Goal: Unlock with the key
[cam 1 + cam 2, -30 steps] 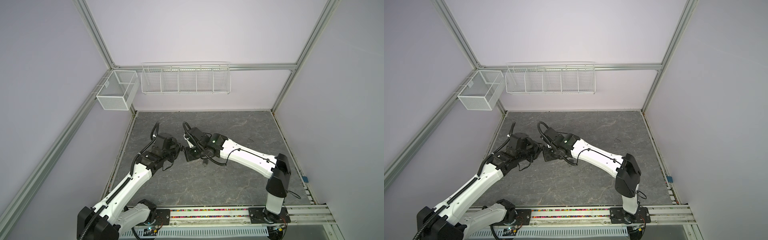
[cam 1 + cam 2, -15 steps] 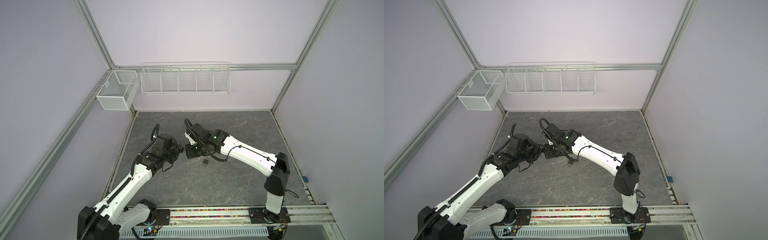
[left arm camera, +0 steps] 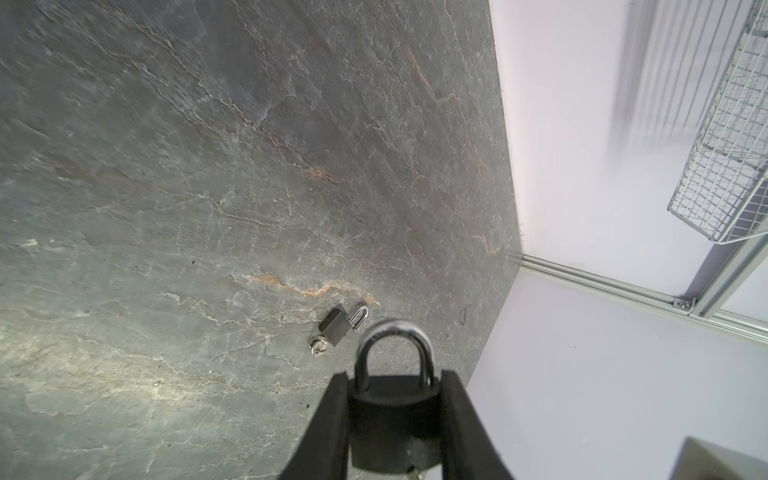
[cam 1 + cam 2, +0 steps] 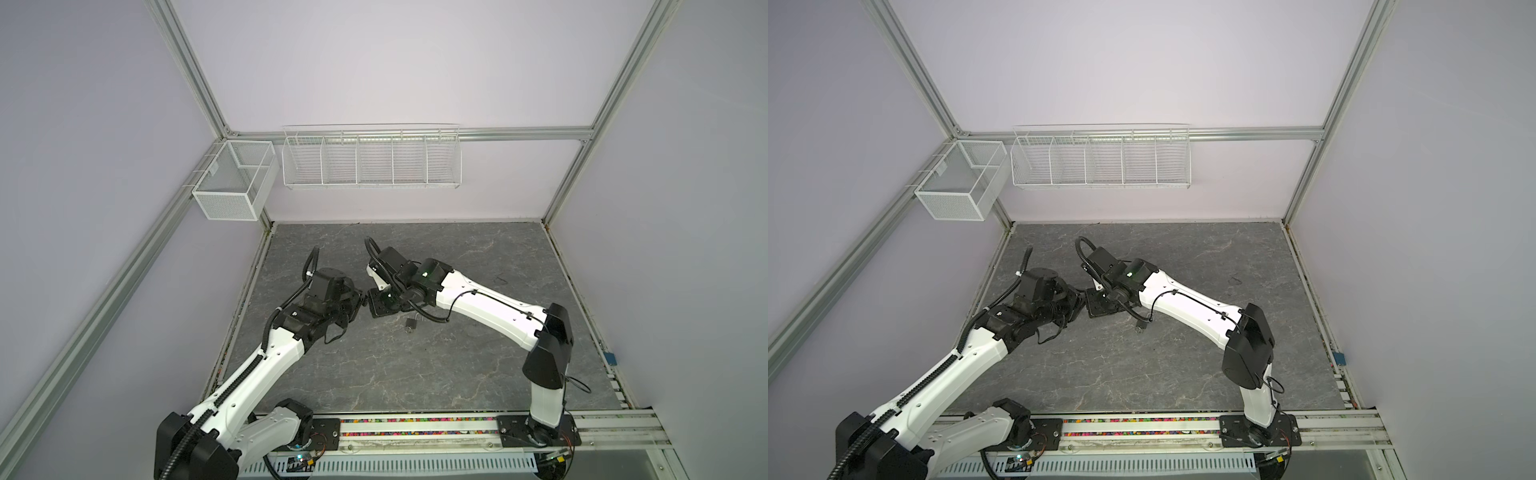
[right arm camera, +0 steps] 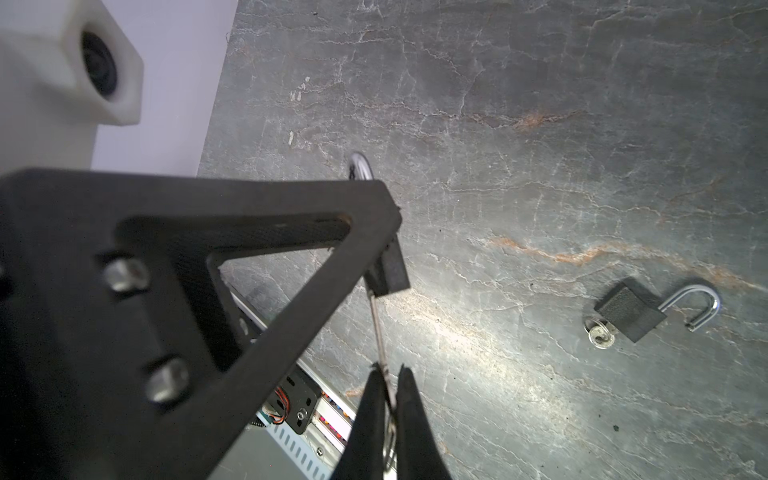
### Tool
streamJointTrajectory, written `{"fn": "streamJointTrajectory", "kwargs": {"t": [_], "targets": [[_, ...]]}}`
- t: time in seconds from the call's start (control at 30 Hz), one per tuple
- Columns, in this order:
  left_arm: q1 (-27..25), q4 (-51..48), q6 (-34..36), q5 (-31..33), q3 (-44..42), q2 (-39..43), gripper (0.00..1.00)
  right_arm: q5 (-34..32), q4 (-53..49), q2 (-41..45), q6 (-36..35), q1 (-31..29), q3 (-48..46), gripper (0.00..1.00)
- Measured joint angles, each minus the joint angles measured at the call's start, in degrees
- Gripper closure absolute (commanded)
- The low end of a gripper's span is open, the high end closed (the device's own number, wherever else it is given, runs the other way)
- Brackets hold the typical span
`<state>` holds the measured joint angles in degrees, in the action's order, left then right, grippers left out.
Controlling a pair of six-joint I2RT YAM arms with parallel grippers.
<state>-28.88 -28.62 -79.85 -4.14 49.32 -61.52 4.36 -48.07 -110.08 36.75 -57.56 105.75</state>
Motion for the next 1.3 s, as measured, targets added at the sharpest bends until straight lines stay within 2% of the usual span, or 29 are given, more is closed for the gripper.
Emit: {"fn": "streamJointTrajectory", "kwargs": {"t": [1.3], "targets": [[0.4,0.2,0.0,-0.3,-0.1,0.6,1.0,-0.6,-1.8,0.7,-1.2,0.0,-0.6,0.93]]}}
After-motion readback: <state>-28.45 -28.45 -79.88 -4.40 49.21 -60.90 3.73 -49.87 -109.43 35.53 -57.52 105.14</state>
